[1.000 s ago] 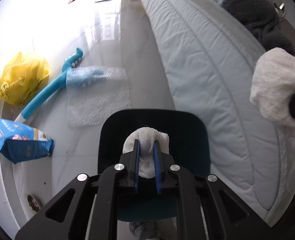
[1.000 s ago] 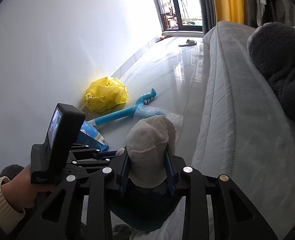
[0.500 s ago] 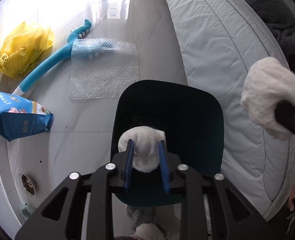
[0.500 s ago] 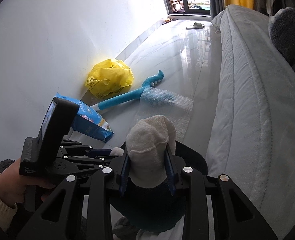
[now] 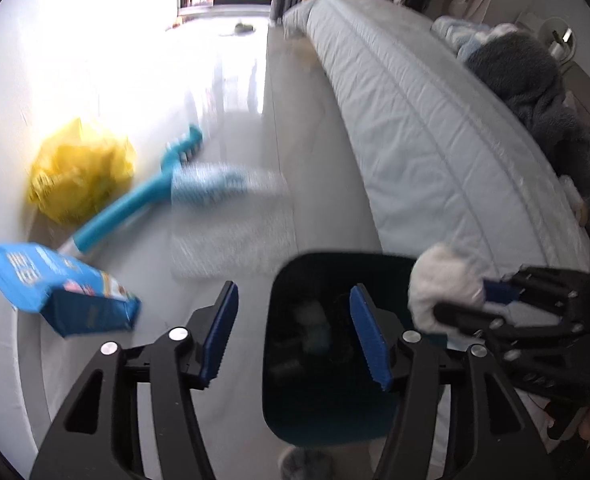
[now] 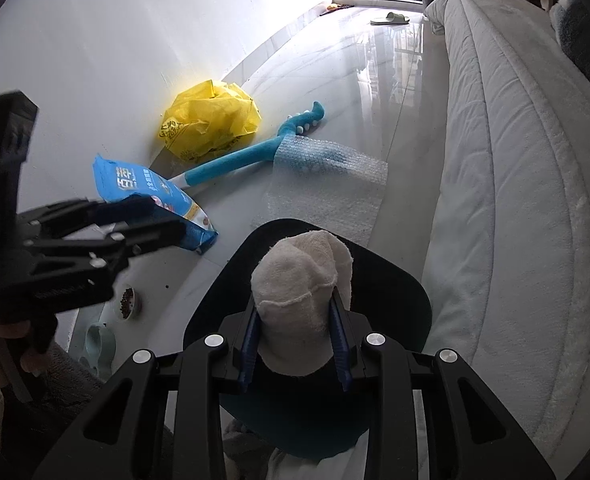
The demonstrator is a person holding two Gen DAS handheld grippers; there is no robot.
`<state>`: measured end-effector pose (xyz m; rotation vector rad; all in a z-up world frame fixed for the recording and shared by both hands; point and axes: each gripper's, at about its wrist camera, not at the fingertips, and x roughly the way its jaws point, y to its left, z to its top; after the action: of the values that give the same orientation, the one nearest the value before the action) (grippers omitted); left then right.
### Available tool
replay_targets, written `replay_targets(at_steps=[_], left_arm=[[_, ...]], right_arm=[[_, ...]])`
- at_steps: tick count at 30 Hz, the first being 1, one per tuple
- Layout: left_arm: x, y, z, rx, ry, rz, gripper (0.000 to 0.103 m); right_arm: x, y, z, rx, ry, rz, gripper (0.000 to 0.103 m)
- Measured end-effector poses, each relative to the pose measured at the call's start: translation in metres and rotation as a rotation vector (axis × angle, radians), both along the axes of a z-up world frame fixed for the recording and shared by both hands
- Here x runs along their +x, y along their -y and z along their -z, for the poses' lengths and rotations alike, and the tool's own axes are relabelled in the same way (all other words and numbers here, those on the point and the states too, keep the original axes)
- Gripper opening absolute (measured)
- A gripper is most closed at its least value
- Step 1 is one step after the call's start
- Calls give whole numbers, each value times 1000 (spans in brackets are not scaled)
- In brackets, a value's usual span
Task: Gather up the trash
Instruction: 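Open the left gripper to drop its sock into the bin, then open the right gripper to drop its sock into the bin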
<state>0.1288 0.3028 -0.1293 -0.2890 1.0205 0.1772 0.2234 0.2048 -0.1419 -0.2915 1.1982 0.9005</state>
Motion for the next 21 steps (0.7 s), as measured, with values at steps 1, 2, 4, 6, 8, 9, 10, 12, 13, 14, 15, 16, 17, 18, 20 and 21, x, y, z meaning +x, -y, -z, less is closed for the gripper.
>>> replay_targets(at_steps=[1,2,4,6,8,9,10,12,13,14,15,16,17,18,20,21], left_arm=[[-1,-1,-7,1,35,-4,63],[-2,-2,-14,-3,69,-11,63],[-4,-5,-25,-8,122,-20,63],[-6,-8,-37,-3,175,-32,64],[-8,-9,-47,-1,222,-39,66],[-9,-8,-51,3,242,-42,66],[-10,-8,-57,9,268,-44,66],[-12,-7,-66,22,303,-45,66],[-13,-6,-72,30,326,-45,67],[-15,-4,-76,33,342,-43,67],[-17,-3,-80,35,359,-41,67],[-19,-2,-85,37,379,-40,67],[-21,0,-90,38,397,-35,68],[-22,1,-94,42,412,-31,69],[-24,5,-101,59,439,-20,70],[-26,8,-104,67,448,-14,71]], right_arm=[[0,0,3,-8,-3,1,32],[0,0,6,-18,-8,0,32],[-1,0,12,-36,-14,-4,32],[-2,-1,16,-50,-17,-3,32],[-3,0,19,-59,-21,0,32],[-2,0,21,-63,-24,-1,32],[-2,0,22,-67,-28,-2,32],[-3,0,24,-75,-32,-2,33],[-4,0,27,-78,-33,-3,33],[-5,-2,29,-82,-36,-7,33],[-6,-2,29,-86,-36,-11,33],[-7,-3,31,-92,-36,-14,33],[-7,-4,32,-96,-37,-18,33],[-8,-5,33,-98,-39,-21,35],[-8,-5,35,-102,-43,-20,40],[-9,-5,35,-102,-43,-19,43]])
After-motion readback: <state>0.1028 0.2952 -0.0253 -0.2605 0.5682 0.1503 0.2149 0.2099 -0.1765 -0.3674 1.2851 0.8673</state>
